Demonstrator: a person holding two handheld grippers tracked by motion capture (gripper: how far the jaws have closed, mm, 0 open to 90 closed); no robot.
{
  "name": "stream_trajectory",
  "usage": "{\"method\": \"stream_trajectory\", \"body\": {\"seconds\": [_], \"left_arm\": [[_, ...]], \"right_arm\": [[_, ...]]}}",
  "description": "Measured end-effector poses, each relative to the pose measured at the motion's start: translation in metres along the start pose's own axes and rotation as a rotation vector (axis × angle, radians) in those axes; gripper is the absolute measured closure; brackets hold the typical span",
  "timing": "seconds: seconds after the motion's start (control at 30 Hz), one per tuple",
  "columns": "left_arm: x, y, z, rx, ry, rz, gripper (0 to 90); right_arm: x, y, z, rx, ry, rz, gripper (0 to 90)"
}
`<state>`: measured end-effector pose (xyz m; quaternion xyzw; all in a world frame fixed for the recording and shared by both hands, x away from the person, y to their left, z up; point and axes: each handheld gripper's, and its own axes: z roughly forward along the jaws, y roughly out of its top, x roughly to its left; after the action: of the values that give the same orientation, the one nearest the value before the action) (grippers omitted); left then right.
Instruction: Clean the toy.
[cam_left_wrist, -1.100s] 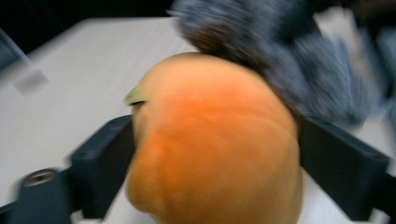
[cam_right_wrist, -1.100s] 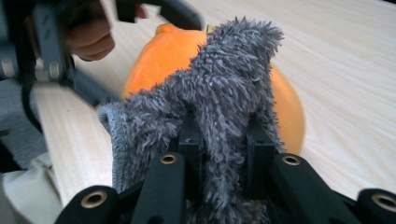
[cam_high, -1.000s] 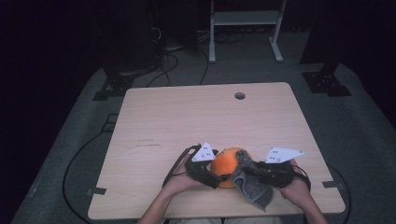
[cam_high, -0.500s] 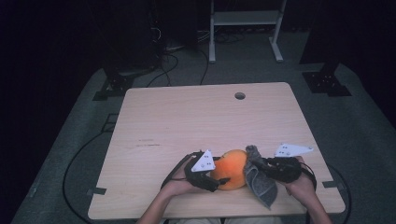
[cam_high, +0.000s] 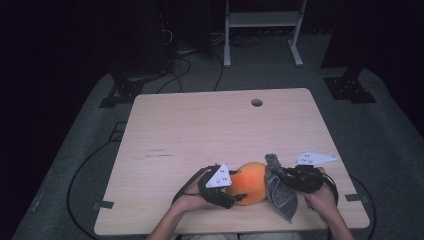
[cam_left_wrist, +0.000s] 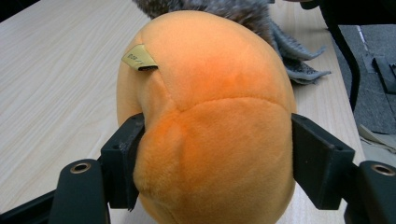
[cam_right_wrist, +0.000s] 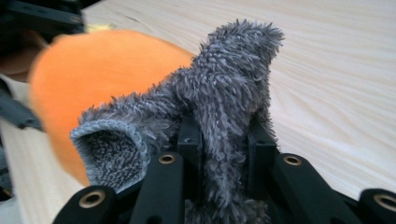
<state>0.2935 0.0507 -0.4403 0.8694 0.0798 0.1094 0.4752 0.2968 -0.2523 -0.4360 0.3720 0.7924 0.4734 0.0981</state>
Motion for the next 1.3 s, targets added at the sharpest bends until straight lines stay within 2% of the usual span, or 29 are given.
{"method": "stream_trajectory", "body": {"seconds": [0.1, 0.17, 0.2, 0.27, 0.3, 0.33, 0.4, 0.43, 0.47, 0.5, 0.53, 0.6, 0.67, 0.73, 0.77, 0.8, 0.83, 0.87, 0.93, 0.97, 1.07, 1.13, 1.2, 1.23, 1.3], "left_arm": [[-0.001, 0.0, 0.0, -0.002, -0.002, 0.012, 27.9], [-0.001, 0.0, 0.0, -0.006, -0.004, 0.014, 27.8], [-0.001, 0.0, 0.001, -0.008, -0.003, 0.016, 27.7], [-0.001, 0.0, 0.001, -0.009, -0.003, 0.019, 27.5], [-0.001, 0.0, 0.0, -0.007, -0.004, 0.019, 27.4], [-0.001, 0.001, 0.0, -0.007, -0.007, 0.017, 26.3], [0.002, 0.004, 0.001, 0.002, 0.0, -0.039, 17.5], [0.006, 0.006, 0.003, 0.02, 0.014, -0.092, 12.4], [0.008, 0.006, 0.005, 0.03, 0.008, -0.124, 7.3], [0.009, 0.006, 0.007, 0.028, -0.014, -0.163, 7.0], [0.01, 0.006, 0.008, 0.029, -0.025, -0.17, 7.9], [0.007, 0.005, 0.007, -0.007, -0.02, -0.149, 18.4], [0.004, 0.007, 0.005, -0.046, 0.003, -0.112, 27.8], [0.001, 0.009, 0.002, -0.084, 0.036, -0.043, 31.9], [-0.001, 0.01, 0.002, -0.089, 0.052, -0.008, 32.1], [-0.001, 0.009, 0.002, -0.085, 0.052, 0.006, 32.0], [0.0, 0.007, 0.004, -0.057, 0.046, 0.019, 31.4], [0.001, 0.005, 0.006, -0.037, 0.036, 0.006, 27.2], [0.006, 0.003, 0.006, -0.027, 0.003, -0.076, 15.7], [0.007, 0.003, 0.006, -0.023, 0.002, -0.091, 14.0], [0.006, -0.001, 0.005, -0.032, 0.007, -0.073, 22.9], [0.005, -0.002, 0.005, -0.035, 0.005, -0.059, 23.8], [0.004, -0.003, 0.004, -0.037, 0.002, -0.043, 24.0], [0.004, -0.003, 0.004, -0.035, -0.004, -0.035, 24.2], [0.004, -0.005, 0.003, -0.033, -0.011, -0.018, 25.1]], "right_arm": [[-0.002, 0.001, -0.004, 0.005, -0.045, -0.008, 72.5], [0.0, 0.004, -0.01, -0.027, -0.029, -0.008, 72.9], [0.004, 0.009, -0.015, -0.067, -0.001, -0.019, 72.8], [0.007, 0.012, -0.016, -0.101, 0.042, -0.021, 72.7], [0.008, 0.012, -0.015, -0.099, 0.05, -0.023, 72.7], [0.009, 0.011, -0.012, -0.074, 0.041, -0.029, 72.7], [0.007, 0.005, -0.004, -0.03, 0.027, -0.025, 72.8], [0.005, 0.003, -0.003, -0.029, 0.03, -0.011, 72.8], [0.002, 0.003, -0.004, -0.028, 0.033, 0.001, 72.7], [0.002, 0.003, -0.004, -0.024, 0.033, 0.0, 72.7], [0.001, 0.002, -0.005, -0.02, 0.03, -0.004, 72.6], [0.0, 0.001, -0.007, -0.012, 0.02, -0.004, 72.6], [-0.002, 0.002, -0.011, -0.021, 0.017, 0.003, 72.7], [0.003, 0.01, -0.02, -0.065, 0.017, -0.019, 72.7], [0.005, 0.013, -0.023, -0.084, 0.024, -0.03, 72.7], [0.009, 0.016, -0.026, -0.102, 0.033, -0.04, 72.7], [0.012, 0.018, -0.026, -0.111, 0.039, -0.049, 72.8], [0.016, 0.019, -0.022, -0.101, 0.04, -0.063, 72.8], [0.018, 0.015, -0.011, -0.059, 0.034, -0.071, 72.8], [0.016, 0.012, -0.006, -0.054, 0.043, -0.06, 72.9], [0.007, 0.008, -0.004, -0.062, 0.055, -0.01, 72.7], [0.0, 0.003, -0.003, -0.028, 0.017, -0.002, 72.7], [-0.007, -0.001, -0.003, -0.012, 0.004, 0.022, 73.0], [-0.007, -0.001, -0.005, -0.006, -0.01, 0.018, 73.1], [-0.003, 0.004, -0.012, -0.04, -0.003, 0.009, 73.3]]}}
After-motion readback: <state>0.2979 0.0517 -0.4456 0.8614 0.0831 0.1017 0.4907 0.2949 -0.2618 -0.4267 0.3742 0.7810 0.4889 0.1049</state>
